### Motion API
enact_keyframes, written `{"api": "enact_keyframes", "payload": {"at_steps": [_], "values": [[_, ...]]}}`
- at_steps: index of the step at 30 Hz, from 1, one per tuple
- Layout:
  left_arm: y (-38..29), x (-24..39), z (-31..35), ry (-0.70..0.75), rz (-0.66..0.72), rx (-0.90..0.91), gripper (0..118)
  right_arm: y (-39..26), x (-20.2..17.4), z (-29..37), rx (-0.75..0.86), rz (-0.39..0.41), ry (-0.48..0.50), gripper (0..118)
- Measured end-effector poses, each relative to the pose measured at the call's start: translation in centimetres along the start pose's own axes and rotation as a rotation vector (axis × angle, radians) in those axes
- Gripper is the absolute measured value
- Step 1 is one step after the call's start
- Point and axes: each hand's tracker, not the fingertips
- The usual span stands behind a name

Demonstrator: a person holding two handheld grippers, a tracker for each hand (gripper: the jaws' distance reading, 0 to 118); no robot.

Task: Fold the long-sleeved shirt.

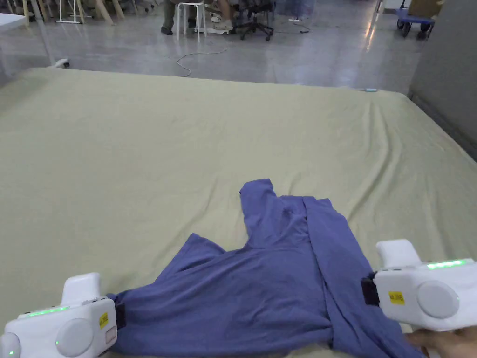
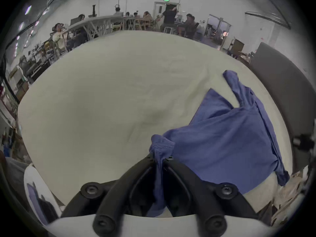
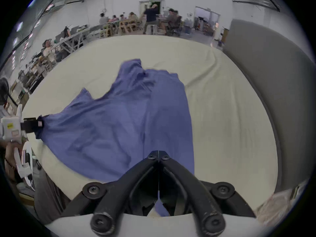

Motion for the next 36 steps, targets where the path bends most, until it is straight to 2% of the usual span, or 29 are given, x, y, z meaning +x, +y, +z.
{"api": "enact_keyframes", "payload": {"at_steps": [2,6,7,8,9,10,16,18,20,21,22,23,24,25,26,30,33,36], "values": [[0.8,0.0,0.8,-0.016,-0.006,0.007,2,4.1,0.0,-2.0,0.033,0.021,0.046,0],[1.3,0.5,1.9,-0.056,0.002,0.026,2,11.6,-0.8,-7.8,0.037,0.116,0.096,0],[1.2,0.7,2.1,-0.060,0.004,0.022,2,13.1,-1.1,-9.5,0.021,0.146,0.113,15],[1.1,0.9,2.1,-0.063,0.002,0.019,2,14.4,-1.0,-11.8,0.001,0.159,0.127,42],[1.0,1.1,2.0,-0.063,-0.002,0.013,2,15.6,-1.1,-13.8,-0.028,0.163,0.149,75],[1.2,0.8,1.8,-0.062,-0.004,0.001,2,16.5,-1.2,-15.7,-0.058,0.166,0.156,82],[1.3,0.5,1.7,-0.066,0.007,-0.015,2,17.8,-2.5,-21.1,-0.138,0.202,0.114,81],[1.6,0.1,1.5,-0.062,0.001,-0.021,2,17.9,-3.2,-22.6,-0.168,0.249,0.113,76],[1.9,-0.3,1.3,-0.056,0.004,-0.022,2,17.6,-3.8,-24.8,-0.219,0.256,0.098,73],[2.0,-0.5,1.2,-0.056,0.008,-0.023,2,17.7,-4.0,-25.1,-0.219,0.242,0.082,61],[2.1,-0.6,1.1,-0.052,0.011,-0.024,2,18.0,-4.2,-24.6,-0.230,0.226,0.072,36],[2.2,-0.7,1.1,-0.050,0.013,-0.023,2,18.3,-4.3,-24.0,-0.234,0.234,0.084,36],[2.4,-0.8,1.1,-0.049,0.014,-0.022,2,18.1,-4.6,-23.3,-0.237,0.242,0.145,23],[2.5,-0.8,1.0,-0.048,0.014,-0.021,2,17.7,-5.1,-22.8,-0.209,0.268,0.157,0],[2.7,-0.7,0.9,-0.048,0.011,-0.017,2,17.0,-5.5,-22.7,-0.180,0.310,0.083,0],[5.6,-0.3,0.2,-0.045,0.017,0.065,2,17.3,-4.2,-19.6,-0.155,0.220,0.110,0],[9.9,0.3,-0.1,-0.035,-0.037,0.160,2,19.7,-1.6,-14.9,-0.034,0.233,0.087,0],[15.5,2.1,1.3,-0.100,-0.051,0.232,2,22.5,1.8,-8.0,0.090,0.213,0.036,0]]}}
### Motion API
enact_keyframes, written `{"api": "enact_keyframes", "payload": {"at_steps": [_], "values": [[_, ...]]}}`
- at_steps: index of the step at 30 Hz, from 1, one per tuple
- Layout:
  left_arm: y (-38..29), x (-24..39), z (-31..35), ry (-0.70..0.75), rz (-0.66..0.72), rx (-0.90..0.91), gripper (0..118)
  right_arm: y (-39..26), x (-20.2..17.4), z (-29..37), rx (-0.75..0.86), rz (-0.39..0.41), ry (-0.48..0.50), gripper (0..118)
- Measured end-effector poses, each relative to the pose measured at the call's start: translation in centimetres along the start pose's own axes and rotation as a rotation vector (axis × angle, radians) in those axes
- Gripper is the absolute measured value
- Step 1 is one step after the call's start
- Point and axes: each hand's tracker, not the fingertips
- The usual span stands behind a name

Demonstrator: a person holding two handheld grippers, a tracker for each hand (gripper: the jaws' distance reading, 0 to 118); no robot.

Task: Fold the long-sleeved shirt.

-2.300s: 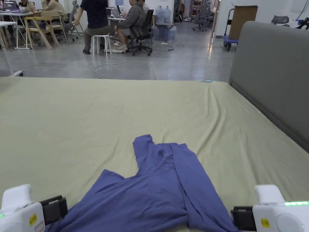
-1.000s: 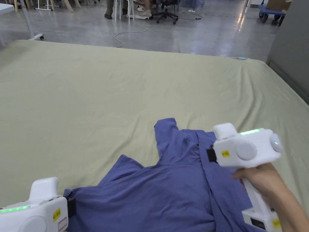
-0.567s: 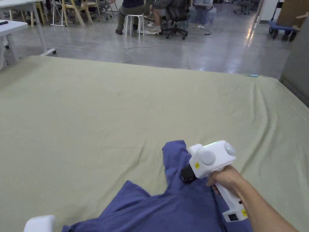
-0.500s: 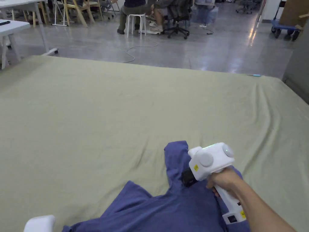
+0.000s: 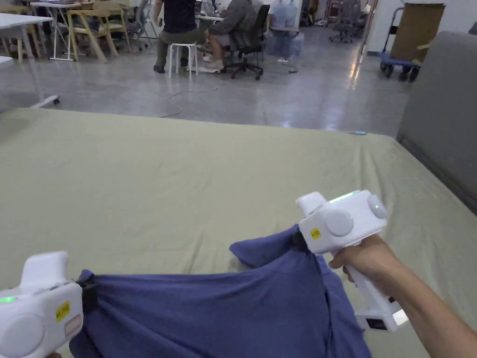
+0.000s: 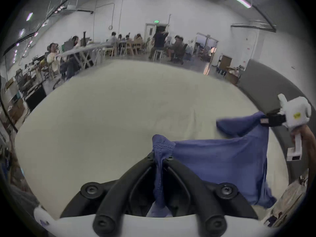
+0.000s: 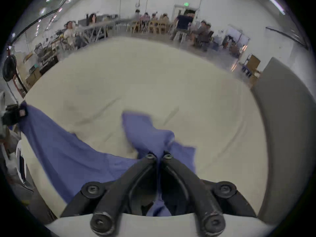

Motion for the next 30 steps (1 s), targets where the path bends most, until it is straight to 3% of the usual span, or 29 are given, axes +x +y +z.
{"api": "enact_keyframes", "payload": {"at_steps": [5,9,13,16,21,30], "values": [[11.1,5.0,2.4,-0.070,-0.113,0.172,2,5.6,6.2,11.7,0.178,-0.059,-0.056,0],[20.5,9.4,5.0,-0.124,-0.155,0.279,2,11.6,11.1,18.5,0.292,-0.069,-0.168,0],[28.9,13.7,7.6,-0.074,-0.247,0.409,2,17.3,14.5,24.8,0.424,-0.102,-0.294,0],[33.9,15.2,8.3,-0.095,-0.206,0.421,2,20.1,16.0,28.1,0.473,-0.148,-0.330,0],[37.9,16.8,9.4,-0.055,-0.184,0.456,2,22.9,17.1,31.3,0.557,-0.143,-0.410,0],[34.9,16.4,5.8,-0.093,-0.159,0.381,2,19.4,16.8,26.5,0.465,-0.208,-0.357,0]]}}
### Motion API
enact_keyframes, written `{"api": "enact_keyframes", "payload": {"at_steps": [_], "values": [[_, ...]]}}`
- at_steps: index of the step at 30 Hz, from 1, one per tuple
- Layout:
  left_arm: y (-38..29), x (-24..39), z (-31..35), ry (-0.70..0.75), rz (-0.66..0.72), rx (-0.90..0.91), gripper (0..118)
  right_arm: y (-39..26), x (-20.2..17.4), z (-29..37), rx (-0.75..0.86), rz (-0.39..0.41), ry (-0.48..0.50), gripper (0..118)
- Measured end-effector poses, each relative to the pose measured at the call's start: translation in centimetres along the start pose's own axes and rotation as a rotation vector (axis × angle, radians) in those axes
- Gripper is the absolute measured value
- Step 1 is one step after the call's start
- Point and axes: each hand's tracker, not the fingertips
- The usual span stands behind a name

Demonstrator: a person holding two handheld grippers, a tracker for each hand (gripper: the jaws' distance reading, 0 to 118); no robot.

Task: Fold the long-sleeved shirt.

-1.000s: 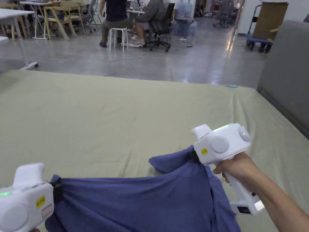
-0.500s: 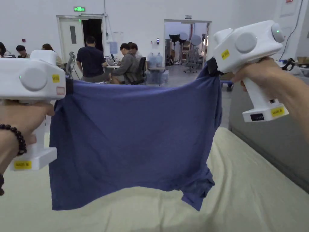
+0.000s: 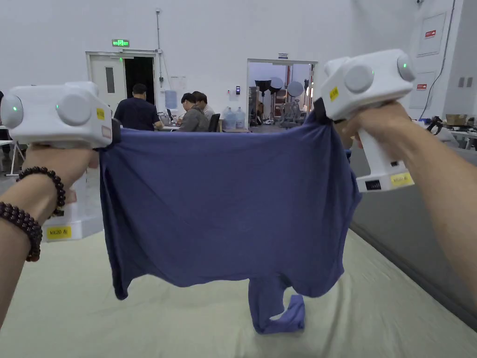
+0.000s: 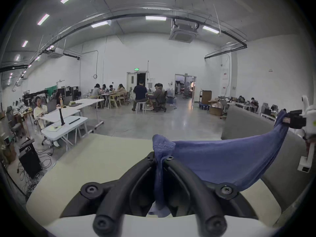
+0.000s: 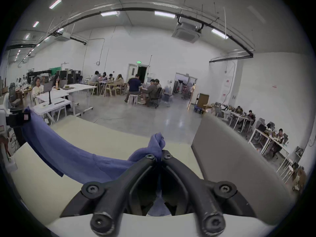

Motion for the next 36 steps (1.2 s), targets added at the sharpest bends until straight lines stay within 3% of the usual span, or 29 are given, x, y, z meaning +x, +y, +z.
{"api": "enact_keyframes", "payload": {"at_steps": [4,11,17,21,25,27,30,34,36], "values": [[-7.2,-1.1,-2.1,0.007,-0.018,-0.114,2,-7.6,-1.4,-3.9,-0.116,-0.060,0.063,0],[-22.3,-3.9,-3.9,0.026,0.017,-0.338,2,-22.6,-6.1,-9.2,-0.357,-0.074,0.138,0],[-27.3,-6.0,-2.3,0.001,0.081,-0.391,2,-27.2,-7.5,-8.4,-0.391,-0.083,0.172,0],[-27.1,-6.2,1.1,-0.006,0.109,-0.353,2,-27.3,-7.4,-3.8,-0.362,-0.166,0.195,0],[-29.6,-5.5,6.8,-0.001,0.078,-0.337,2,-30.0,-9.1,4.0,-0.323,-0.109,0.185,0],[-32.1,-5.6,9.9,-0.013,0.068,-0.356,2,-32.8,-9.5,6.7,-0.314,-0.120,0.179,0],[-36.8,-6.2,15.1,-0.006,0.165,-0.378,2,-37.8,-10.2,11.9,-0.320,-0.144,0.175,0],[-43.4,-6.2,20.5,0.057,0.162,-0.468,2,-45.0,-10.8,17.5,-0.455,-0.167,0.210,0],[-46.2,-5.8,22.7,0.105,0.162,-0.541,2,-48.3,-11.5,19.6,-0.539,-0.130,0.201,0]]}}
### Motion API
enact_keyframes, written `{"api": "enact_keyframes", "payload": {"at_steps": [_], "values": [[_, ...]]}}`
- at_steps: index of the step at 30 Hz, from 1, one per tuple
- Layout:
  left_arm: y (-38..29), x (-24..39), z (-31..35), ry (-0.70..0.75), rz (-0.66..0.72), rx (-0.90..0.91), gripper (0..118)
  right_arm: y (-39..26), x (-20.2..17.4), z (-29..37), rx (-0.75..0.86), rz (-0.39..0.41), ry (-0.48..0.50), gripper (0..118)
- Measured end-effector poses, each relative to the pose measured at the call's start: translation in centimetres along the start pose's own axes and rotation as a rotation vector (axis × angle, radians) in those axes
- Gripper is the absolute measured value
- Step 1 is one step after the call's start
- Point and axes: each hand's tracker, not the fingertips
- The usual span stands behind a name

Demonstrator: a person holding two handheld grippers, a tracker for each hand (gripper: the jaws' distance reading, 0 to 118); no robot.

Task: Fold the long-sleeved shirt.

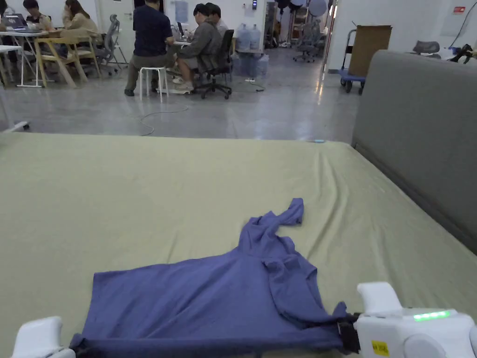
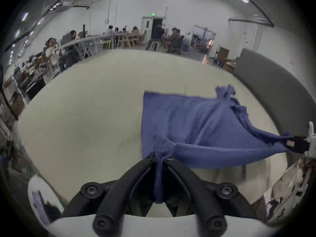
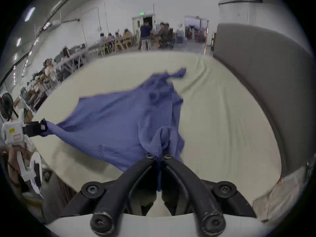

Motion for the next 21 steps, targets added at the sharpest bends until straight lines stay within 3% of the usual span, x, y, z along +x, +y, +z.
{"api": "enact_keyframes", "payload": {"at_steps": [6,9,12,13,14,15,16,17,21], "values": [[-5.3,-0.1,-1.5,0.067,-0.103,-0.112,2,-6.6,-1.2,-3.7,-0.240,0.051,-0.016,0],[-5.7,-0.7,-2.0,0.035,-0.055,-0.099,3,-7.5,-1.3,-5.2,-0.256,0.058,-0.022,0],[-5.3,-0.9,-1.1,0.022,-0.023,-0.065,15,-7.0,-1.2,-4.2,-0.223,0.039,-0.023,5],[-5.0,-1.0,-0.6,0.007,-0.019,-0.055,30,-6.6,-1.1,-3.3,-0.179,0.010,-0.015,10],[-4.6,-1.1,-0.2,0.003,-0.013,-0.054,67,-6.2,-0.8,-2.4,-0.159,-0.008,0.004,27],[-4.2,-1.3,0.3,-0.004,-0.010,-0.058,113,-5.8,-0.6,-1.3,-0.139,-0.018,0.024,62],[-4.1,-1.1,1.3,-0.019,-0.002,-0.040,118,-5.3,-0.4,-0.2,-0.105,-0.021,0.015,85],[-3.8,-1.3,2.4,-0.030,0.005,0.022,117,-4.8,-0.4,0.8,-0.058,-0.015,-0.007,95],[-2.1,0.2,4.9,-0.028,0.007,0.068,113,-2.9,0.3,3.4,0.074,-0.045,-0.065,95]]}}
